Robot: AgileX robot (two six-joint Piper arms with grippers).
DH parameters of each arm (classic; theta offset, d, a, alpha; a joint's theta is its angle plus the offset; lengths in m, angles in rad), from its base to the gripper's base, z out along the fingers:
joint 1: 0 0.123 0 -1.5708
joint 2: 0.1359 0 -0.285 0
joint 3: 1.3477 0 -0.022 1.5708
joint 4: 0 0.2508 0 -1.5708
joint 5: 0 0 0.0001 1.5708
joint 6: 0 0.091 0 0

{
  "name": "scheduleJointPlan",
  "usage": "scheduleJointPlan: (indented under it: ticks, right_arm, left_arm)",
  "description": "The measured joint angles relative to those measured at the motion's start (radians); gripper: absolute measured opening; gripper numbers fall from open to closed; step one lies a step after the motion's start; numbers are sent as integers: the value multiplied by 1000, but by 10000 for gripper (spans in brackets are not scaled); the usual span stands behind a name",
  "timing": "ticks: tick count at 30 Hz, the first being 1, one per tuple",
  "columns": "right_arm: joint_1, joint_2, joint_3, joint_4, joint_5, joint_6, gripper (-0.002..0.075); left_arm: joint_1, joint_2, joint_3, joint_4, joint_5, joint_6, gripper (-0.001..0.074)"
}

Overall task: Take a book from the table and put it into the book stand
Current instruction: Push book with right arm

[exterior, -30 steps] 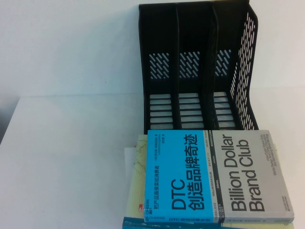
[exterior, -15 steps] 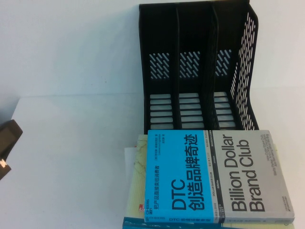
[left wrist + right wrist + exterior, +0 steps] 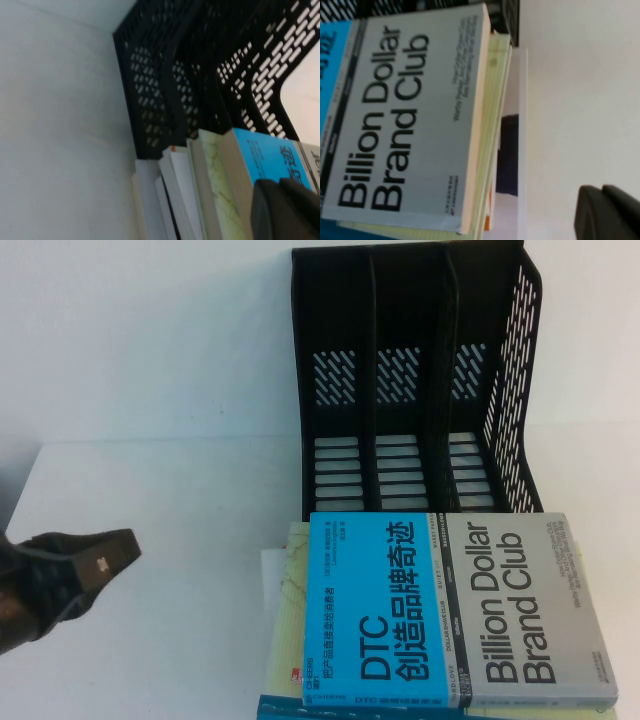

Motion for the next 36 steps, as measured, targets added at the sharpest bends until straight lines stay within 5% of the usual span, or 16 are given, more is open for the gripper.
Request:
scheduleJointPlan:
  ticks: [10,19,36]
  right_arm:
    - [0,401,-183,147,56,-120,-3]
    - [0,546,-188,381,2,-343,-3]
    - [0,661,-192,500,-48,-433,-3]
  left_arm:
    - [20,159,-59,1,234,101,-4]
    - [298,343,-166,-25,539,119,-4]
    - [278,389,-178,-1,592,170,-4]
